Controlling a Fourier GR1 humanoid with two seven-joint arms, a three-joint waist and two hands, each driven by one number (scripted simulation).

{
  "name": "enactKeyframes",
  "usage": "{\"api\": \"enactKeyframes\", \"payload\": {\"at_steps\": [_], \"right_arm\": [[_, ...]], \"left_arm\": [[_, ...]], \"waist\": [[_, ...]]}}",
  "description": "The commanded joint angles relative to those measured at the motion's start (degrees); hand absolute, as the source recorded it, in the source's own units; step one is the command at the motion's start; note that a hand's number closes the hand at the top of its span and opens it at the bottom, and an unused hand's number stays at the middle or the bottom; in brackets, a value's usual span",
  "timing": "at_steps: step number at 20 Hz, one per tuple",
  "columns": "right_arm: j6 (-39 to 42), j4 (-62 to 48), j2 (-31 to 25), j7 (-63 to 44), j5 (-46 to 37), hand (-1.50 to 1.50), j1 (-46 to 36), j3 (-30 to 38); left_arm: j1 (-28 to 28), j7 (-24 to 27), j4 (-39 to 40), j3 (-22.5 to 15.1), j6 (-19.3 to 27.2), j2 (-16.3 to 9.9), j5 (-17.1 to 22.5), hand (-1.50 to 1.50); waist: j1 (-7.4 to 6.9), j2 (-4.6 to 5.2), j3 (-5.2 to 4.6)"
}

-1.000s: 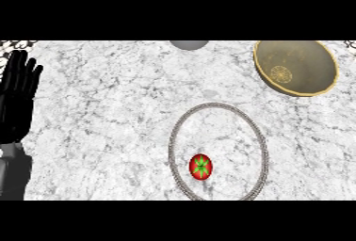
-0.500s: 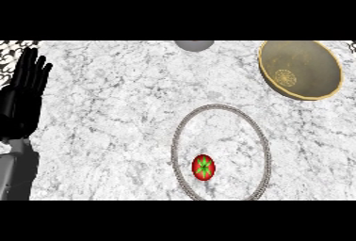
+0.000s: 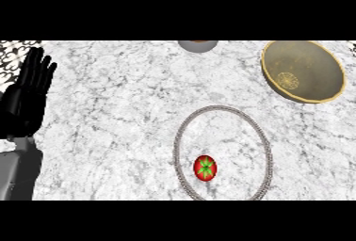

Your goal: Pick the lemon from the placemat and place it in the bowl

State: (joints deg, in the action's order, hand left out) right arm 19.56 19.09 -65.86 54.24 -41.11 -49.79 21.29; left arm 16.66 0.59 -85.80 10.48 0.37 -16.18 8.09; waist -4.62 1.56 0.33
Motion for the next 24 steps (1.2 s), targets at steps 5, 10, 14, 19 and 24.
{"api": "enactKeyframes", "payload": {"at_steps": [5,10,14,19,24], "right_arm": [[13.43,-1.74,3.4,2.14,-0.16,1.5,-9.08,-4.5],[13.82,-1.17,7.97,0.15,-2.79,1.5,-12.72,-9.87],[14.06,-2.62,11.82,-2.86,-3.5,1.5,-14.99,-12.28],[12.35,-4.29,16.65,-3.67,-4.42,1.5,-15.8,-14.71],[2.0,-6.33,22.57,-4.45,-5.63,1.5,-12.7,-15.84]], "left_arm": [[1.31,1.11,2.2,-0.82,0.96,1.07,-1.34,0.0],[2.37,-0.6,1.21,-1.51,1.27,0.88,-1.82,0.0],[1.21,-0.25,1.47,0.58,-0.1,-0.74,-0.31,0.0],[1.09,0.1,0.77,0.21,0.65,-0.17,-0.98,0.0],[1.78,0.19,1.95,0.29,1.5,0.43,-1.44,0.0]], "waist": [[-0.49,0.15,-0.19],[0.37,-0.36,-0.23],[0.4,-0.45,-0.27],[1.11,-0.55,-0.24],[1.84,-0.39,-0.19]]}}
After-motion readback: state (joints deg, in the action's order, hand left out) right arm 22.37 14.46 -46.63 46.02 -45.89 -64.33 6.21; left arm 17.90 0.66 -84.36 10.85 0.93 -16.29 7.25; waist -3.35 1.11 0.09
